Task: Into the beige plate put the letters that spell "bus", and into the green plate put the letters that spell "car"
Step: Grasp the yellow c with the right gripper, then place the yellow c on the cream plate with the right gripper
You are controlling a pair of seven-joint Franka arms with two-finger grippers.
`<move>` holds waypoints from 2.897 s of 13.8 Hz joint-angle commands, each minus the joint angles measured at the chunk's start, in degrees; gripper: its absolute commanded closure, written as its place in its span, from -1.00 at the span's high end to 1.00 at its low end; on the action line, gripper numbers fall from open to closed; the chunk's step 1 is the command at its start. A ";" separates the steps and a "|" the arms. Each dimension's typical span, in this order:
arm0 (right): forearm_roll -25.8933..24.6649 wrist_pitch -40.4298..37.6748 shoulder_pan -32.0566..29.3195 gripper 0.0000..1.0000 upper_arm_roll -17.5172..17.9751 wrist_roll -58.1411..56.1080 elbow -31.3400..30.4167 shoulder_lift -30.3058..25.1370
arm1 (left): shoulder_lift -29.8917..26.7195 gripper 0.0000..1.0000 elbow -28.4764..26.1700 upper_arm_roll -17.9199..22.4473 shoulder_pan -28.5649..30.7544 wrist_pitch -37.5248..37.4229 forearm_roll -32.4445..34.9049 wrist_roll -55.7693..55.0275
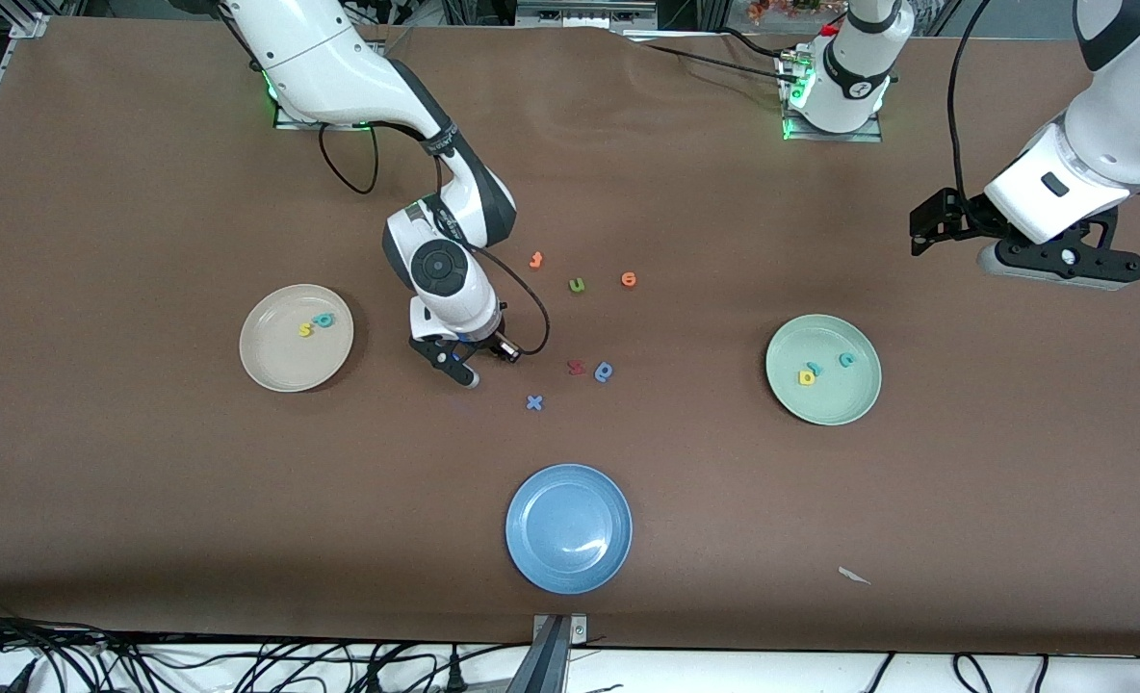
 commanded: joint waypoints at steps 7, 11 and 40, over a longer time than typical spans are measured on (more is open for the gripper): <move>0.32 -2.72 -1.44 -0.92 -0.31 -3.66 1.31 -0.85 | -0.21 1.00 0.37 -0.07 0.14 -0.78 -1.50 0.49; 0.14 -10.91 -9.61 -0.95 -0.31 -19.19 -4.90 -11.21 | -0.21 1.00 0.37 -0.07 0.14 -0.79 -1.50 0.49; -5.31 -32.32 -33.09 1.00 2.32 -51.75 0.76 -35.85 | -0.21 1.00 0.37 -0.07 -0.48 -0.79 -1.50 -0.39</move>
